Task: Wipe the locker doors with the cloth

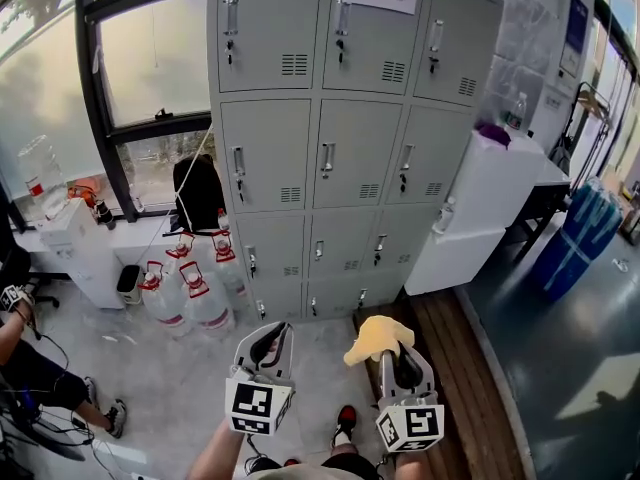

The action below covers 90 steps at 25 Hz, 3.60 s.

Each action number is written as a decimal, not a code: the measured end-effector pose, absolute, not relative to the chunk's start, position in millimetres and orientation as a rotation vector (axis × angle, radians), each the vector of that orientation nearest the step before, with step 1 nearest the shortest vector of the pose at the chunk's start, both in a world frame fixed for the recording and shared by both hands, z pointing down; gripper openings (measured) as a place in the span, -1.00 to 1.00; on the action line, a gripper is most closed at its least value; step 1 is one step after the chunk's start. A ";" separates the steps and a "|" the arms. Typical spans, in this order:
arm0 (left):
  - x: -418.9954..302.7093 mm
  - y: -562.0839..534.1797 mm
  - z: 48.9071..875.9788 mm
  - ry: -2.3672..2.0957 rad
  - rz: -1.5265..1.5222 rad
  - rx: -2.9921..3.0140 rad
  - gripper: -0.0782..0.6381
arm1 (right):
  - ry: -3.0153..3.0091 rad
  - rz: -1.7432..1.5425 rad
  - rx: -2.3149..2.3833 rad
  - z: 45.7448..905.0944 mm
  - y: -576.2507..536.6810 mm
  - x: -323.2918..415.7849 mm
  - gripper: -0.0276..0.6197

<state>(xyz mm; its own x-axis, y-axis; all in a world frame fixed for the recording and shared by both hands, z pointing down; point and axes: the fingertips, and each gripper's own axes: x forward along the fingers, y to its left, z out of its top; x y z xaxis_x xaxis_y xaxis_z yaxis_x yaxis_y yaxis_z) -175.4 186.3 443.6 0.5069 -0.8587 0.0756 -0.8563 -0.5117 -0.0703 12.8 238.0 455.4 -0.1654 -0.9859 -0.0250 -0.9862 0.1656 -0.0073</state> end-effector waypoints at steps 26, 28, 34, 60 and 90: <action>-57.0 -24.8 446.7 1.795 -0.195 -2.570 -0.67 | 2.577 -0.017 -1.701 462.6 1.0 121.1 -0.71; -56.9 -33.7 444.4 1.822 -0.192 -2.544 -0.67 | 2.590 -0.008 -1.666 460.1 -13.0 122.6 -0.71; -61.3 -65.9 427.8 1.868 -0.196 -2.468 -0.67 | 2.594 0.018 -1.572 437.9 -57.3 118.3 -0.71; -141.0 -244.4 376.7 1.931 -0.134 -2.335 -0.67 | 2.497 0.368 -1.192 268.5 -227.4 8.9 -0.71; -181.7 -288.1 380.2 2.000 -0.121 -2.295 -0.67 | 2.497 0.497 -1.258 243.4 -326.9 -54.0 -0.71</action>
<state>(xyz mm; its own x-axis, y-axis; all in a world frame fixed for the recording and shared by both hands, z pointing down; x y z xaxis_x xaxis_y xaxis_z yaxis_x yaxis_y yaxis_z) -181.7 -288.1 380.2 0.1369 -0.9906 -0.0027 -0.9830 -0.1355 -0.1239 -54.0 -326.9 243.4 -0.5709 -0.7095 -0.4132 -0.8136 0.5563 0.1689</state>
